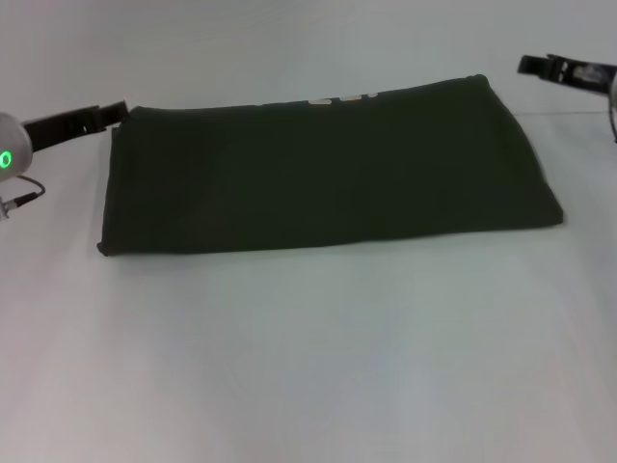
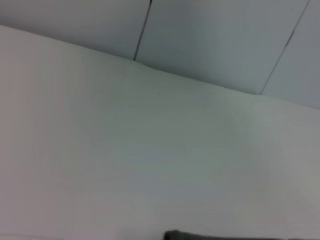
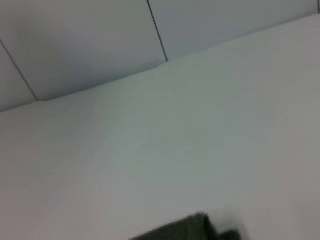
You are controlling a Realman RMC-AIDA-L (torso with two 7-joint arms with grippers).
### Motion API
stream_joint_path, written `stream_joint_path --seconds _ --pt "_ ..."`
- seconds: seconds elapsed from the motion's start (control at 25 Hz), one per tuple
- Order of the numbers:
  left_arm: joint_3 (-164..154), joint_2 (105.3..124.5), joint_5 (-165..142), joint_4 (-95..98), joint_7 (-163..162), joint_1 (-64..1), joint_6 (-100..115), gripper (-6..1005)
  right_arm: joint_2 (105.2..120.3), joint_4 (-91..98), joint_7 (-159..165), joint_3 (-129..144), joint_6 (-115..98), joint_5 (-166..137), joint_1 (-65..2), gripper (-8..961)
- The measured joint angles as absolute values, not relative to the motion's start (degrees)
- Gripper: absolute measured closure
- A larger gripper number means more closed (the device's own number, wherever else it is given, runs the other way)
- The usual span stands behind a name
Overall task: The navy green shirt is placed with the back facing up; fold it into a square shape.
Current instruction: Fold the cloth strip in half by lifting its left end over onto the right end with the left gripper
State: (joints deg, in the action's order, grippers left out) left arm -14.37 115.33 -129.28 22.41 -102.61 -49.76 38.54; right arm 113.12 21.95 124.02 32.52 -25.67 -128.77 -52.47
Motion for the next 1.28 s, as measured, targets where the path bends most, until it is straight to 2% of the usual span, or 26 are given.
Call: stream_joint_path --seconds 0.08,0.2,0.36,0.48,0.72,1.28 --pt "-14.40 114.25 -129.28 22.53 -102.98 -48.43 44.95 324 111.94 22.45 124.11 32.33 -30.09 -128.39 -50.93 275" --pt "-14.45 112.75 -129.77 23.62 -103.94 -46.15 54.76 252 109.80 23.41 124.15 32.18 -38.84 -126.97 -48.18 220" --pt "-15.26 112.57 -132.01 28.50 -107.25 -42.63 64.18 156 106.93 23.86 124.19 32.18 -50.05 -126.06 -44.81 220" --pt "-15.93 112.68 -134.31 30.90 -110.07 -40.79 67.32 109 105.78 24.32 124.14 32.54 -55.48 -126.21 -42.59 220" --pt "-16.11 112.56 -139.82 31.43 -115.11 -40.27 68.03 112 105.32 24.44 123.26 33.25 -58.04 -126.45 -40.10 219" --pt "-18.13 113.28 -141.81 29.30 -120.75 -40.02 62.39 109 105.29 24.44 121.77 34.26 -58.31 -128.65 -40.60 220"
